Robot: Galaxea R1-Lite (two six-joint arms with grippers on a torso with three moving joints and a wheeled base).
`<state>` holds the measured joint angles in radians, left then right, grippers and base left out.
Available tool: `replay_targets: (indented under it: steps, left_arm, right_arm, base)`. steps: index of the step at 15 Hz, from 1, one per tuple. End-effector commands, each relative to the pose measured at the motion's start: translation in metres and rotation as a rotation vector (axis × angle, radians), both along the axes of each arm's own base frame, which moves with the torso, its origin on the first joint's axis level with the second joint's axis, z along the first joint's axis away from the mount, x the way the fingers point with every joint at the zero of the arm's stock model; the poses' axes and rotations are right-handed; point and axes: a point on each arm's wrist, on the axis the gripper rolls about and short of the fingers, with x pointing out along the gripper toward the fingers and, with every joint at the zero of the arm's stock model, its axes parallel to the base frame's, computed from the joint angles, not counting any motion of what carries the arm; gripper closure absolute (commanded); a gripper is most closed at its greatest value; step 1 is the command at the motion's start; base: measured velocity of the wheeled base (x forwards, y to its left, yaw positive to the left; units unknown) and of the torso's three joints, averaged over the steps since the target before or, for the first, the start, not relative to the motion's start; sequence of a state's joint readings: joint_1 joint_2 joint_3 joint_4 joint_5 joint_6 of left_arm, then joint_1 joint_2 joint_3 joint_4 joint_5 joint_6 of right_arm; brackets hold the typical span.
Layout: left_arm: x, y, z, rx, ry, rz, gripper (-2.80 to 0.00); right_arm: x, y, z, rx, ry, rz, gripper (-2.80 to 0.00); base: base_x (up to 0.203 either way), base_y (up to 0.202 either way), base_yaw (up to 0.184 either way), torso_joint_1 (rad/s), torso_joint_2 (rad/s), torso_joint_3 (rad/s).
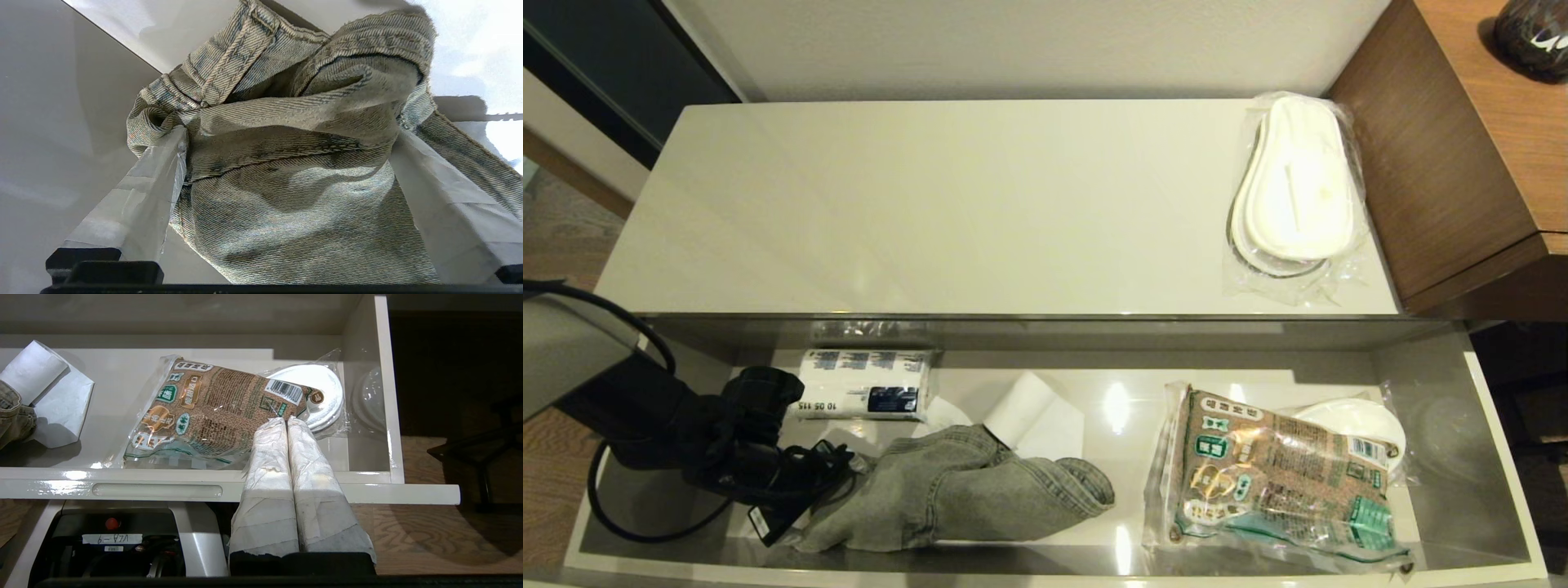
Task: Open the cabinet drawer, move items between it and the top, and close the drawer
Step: Take out the shorts from the drawer
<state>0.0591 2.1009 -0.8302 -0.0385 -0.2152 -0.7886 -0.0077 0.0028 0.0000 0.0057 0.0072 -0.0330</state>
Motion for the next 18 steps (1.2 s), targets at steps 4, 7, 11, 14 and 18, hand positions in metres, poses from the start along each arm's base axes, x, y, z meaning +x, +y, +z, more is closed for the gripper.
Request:
replay_targets:
  steps: [4, 7, 11, 14, 18]
  left_arm:
    - [0.003, -0.001, 0.005, 0.006, -0.032, 0.005, -2.80]
    - [0.008, -0.001, 0.019, 0.003, -0.108, 0.012, -2.80]
    - [0.013, -0.002, 0.049, -0.002, -0.215, 0.020, -2.80]
    - [0.014, -0.002, 0.075, -0.010, -0.285, 0.025, -2.80]
    - [-0.015, -0.013, 0.151, -0.018, -0.396, -0.015, -2.80]
  right_arm:
    - [0.000, 0.000, 0.000, -0.004, 0.001, 0.000, 0.00]
    - [0.000, 0.000, 0.000, -0.004, 0.002, 0.000, 0.00]
    - [0.000, 0.000, 0.000, -0.004, 0.001, 0.000, 0.00]
    - [0.000, 0.000, 0.000, -0.005, 0.001, 0.000, 0.00]
    - [0.000, 0.000, 0.000, -0.004, 0.001, 0.000, 0.00]
  base:
    - [0.000, 0.000, 0.000, 0.000, 0.00, 0.000]
    - [0.000, 0.000, 0.000, 0.000, 0.00, 0.000]
    - [0.000, 0.000, 0.000, 0.000, 0.00, 0.000]
    - [0.000, 0.000, 0.000, 0.000, 0.00, 0.000]
    - [0.000, 0.000, 0.000, 0.000, 0.00, 0.000]
